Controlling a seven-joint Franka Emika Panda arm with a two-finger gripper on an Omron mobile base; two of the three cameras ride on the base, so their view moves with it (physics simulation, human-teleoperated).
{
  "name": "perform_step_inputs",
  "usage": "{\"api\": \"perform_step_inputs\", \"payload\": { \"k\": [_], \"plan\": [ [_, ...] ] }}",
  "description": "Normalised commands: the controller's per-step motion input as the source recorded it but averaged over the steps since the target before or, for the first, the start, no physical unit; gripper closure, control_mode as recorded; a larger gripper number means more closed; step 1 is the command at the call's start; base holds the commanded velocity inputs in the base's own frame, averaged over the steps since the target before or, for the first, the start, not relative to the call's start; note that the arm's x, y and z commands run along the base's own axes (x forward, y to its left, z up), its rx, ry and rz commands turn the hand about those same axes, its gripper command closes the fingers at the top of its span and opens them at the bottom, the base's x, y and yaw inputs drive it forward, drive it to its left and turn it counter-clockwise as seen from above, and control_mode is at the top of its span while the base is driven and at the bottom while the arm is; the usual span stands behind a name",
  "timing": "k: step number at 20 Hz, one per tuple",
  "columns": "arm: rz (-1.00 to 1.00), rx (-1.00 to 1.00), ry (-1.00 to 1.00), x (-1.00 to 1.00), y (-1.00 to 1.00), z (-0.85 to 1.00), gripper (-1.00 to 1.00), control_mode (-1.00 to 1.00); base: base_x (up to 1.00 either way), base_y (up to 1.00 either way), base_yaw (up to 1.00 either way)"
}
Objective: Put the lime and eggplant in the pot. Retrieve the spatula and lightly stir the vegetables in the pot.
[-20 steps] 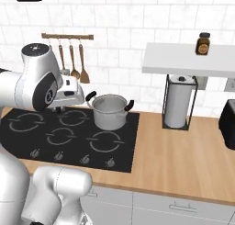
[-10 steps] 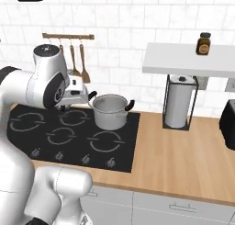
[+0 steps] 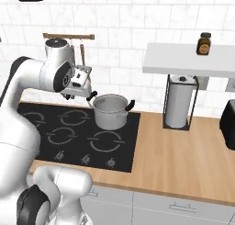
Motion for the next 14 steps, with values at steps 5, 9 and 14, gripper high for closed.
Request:
{"api": "perform_step_inputs", "payload": {
  "k": [5, 9, 14],
  "plan": [
    [-0.24, 0.19, 0.27, 0.95, 0.07, 0.0, 1.0, -1.0, 0.0, 0.0, 0.0],
    [0.0, 0.02, 0.0, 0.03, -0.03, 0.0, 1.0, -1.0, 0.0, 0.0, 0.0],
    [-0.01, 0.0, 0.0, 0.04, 0.02, 0.0, 1.0, -1.0, 0.0, 0.0, 0.0]
  ]
}}
